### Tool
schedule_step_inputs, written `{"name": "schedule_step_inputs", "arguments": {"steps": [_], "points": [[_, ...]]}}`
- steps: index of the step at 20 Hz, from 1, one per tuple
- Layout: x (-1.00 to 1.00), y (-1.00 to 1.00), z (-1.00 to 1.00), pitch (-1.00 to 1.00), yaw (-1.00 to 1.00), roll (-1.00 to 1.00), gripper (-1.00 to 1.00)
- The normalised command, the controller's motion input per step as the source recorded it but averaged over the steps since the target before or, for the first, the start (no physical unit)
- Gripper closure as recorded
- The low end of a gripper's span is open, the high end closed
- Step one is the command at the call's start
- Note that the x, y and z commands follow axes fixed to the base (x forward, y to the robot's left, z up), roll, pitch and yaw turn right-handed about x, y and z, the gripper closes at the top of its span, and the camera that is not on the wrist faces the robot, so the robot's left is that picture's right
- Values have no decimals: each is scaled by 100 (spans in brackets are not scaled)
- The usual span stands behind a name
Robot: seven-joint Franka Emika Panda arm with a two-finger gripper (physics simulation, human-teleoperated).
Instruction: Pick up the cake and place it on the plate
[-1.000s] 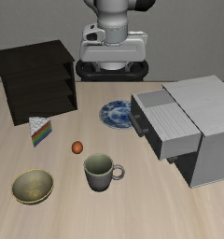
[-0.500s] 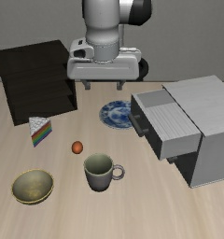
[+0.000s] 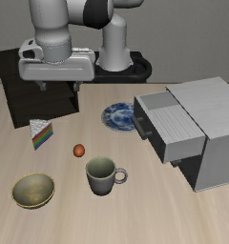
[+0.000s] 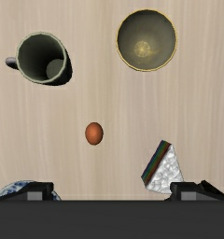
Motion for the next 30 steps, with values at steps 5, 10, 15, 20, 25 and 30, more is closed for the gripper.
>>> {"name": "schedule_step_inputs", "arguments": {"steps": [5,10,15,20,25,30], "points": [[0,-100,0,0,0,0,-100],[-40,-60,0,0,0,0,-100],[0,0,-100,0,0,0,-100],[0,0,-100,0,0,0,-100],[0,0,-100,0,0,0,-100],[-40,0,-60,0,0,0,-100]]}}
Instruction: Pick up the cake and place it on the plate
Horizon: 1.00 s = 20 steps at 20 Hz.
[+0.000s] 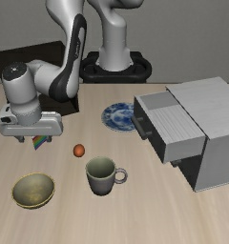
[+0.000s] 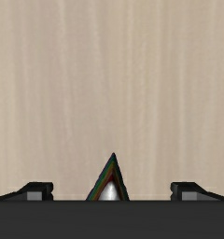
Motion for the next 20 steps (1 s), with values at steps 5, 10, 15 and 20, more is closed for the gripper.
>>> {"name": "schedule_step_inputs", "arguments": {"steps": [5,10,15,20], "points": [[-60,0,0,0,0,0,100],[0,0,0,0,0,0,100],[0,0,60,0,0,0,100],[0,40,60,0,0,0,100]]}}
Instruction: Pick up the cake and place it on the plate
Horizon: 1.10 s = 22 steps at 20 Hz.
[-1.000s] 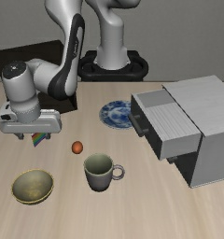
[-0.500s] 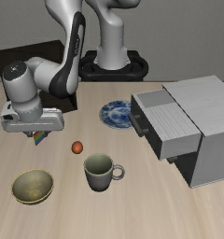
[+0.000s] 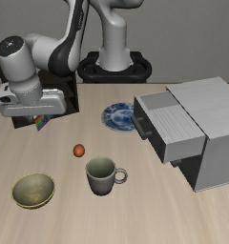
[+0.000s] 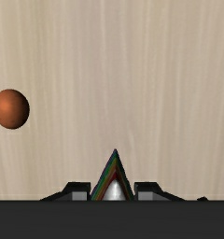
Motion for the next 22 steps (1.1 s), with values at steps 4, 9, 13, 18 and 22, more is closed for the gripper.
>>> {"name": "schedule_step_inputs", "arguments": {"steps": [4,9,13,18,22], "points": [[0,100,0,0,0,0,100],[0,100,0,0,0,0,100],[0,100,0,0,0,0,100],[-100,0,0,0,0,0,100],[-100,0,0,0,0,0,100]]}}
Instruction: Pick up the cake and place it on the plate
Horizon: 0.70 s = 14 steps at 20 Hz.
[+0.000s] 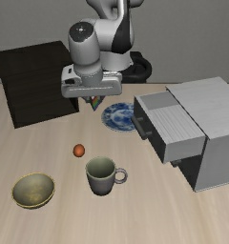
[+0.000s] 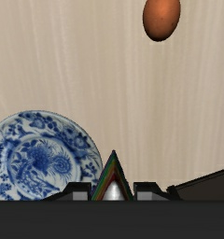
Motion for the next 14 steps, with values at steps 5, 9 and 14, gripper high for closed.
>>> {"name": "schedule_step_inputs", "arguments": {"steps": [5,9,14], "points": [[-20,80,0,0,0,0,100],[50,50,0,0,0,0,100],[0,40,0,0,0,0,-100]]}}
